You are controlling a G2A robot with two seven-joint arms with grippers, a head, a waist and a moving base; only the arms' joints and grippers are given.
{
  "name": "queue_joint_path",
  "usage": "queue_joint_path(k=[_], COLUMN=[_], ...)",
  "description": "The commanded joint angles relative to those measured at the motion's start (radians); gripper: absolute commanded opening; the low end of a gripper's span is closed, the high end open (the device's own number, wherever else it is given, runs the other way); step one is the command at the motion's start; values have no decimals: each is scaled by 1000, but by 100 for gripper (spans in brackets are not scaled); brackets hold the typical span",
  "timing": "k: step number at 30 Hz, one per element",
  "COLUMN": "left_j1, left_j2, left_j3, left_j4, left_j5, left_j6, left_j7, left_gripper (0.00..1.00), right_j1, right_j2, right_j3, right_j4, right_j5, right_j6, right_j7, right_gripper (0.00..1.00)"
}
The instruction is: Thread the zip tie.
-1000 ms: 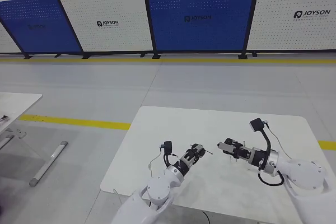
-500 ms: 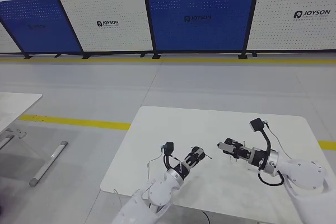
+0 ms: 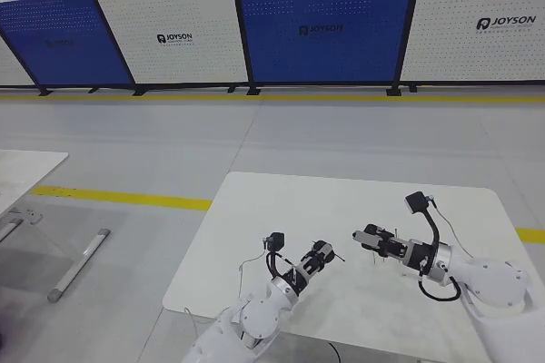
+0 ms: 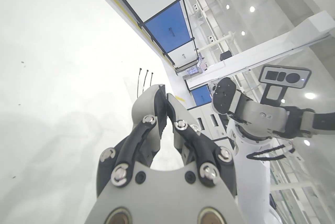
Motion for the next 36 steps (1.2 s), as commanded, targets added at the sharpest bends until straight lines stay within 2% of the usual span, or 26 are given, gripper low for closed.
queue_joint_path(k=[1,4,9,20,24,29,31,33,36], left_j1=[-3,-6,-4,-4,-12,-15,-15,-15,-15], left_j2=[-3,-8,-16,-16,-20,-26,-26,-26,-26], left_j3=[-6,-12,-20,-20,-40,-67,-69,-69,-69], left_j4=[-3,-22,-50,-50,-48,-52,-52,-52,-52], left_j5=[-51,-123,-183,-188,-335,-463,-466,-466,-466], left_j6=[44,115,195,198,231,241,241,241,241], left_j7=[0,15,77,78,12,10,14,14,14], left_gripper=[0,0,0,0,0,0,0,0,0], right_j1=[0,0,0,0,0,0,-5,9,35], right_j2=[0,0,0,0,0,0,0,3,12], right_j3=[0,0,0,0,0,0,-8,-9,7], right_j4=[0,0,0,0,0,0,-8,-7,-12], right_j5=[0,0,0,0,0,0,1,7,-30], right_j6=[0,0,0,0,0,0,12,-21,-8], right_j7=[0,0,0,0,0,0,9,71,147], right_gripper=[100,100,100,100,100,100,100,100,100])
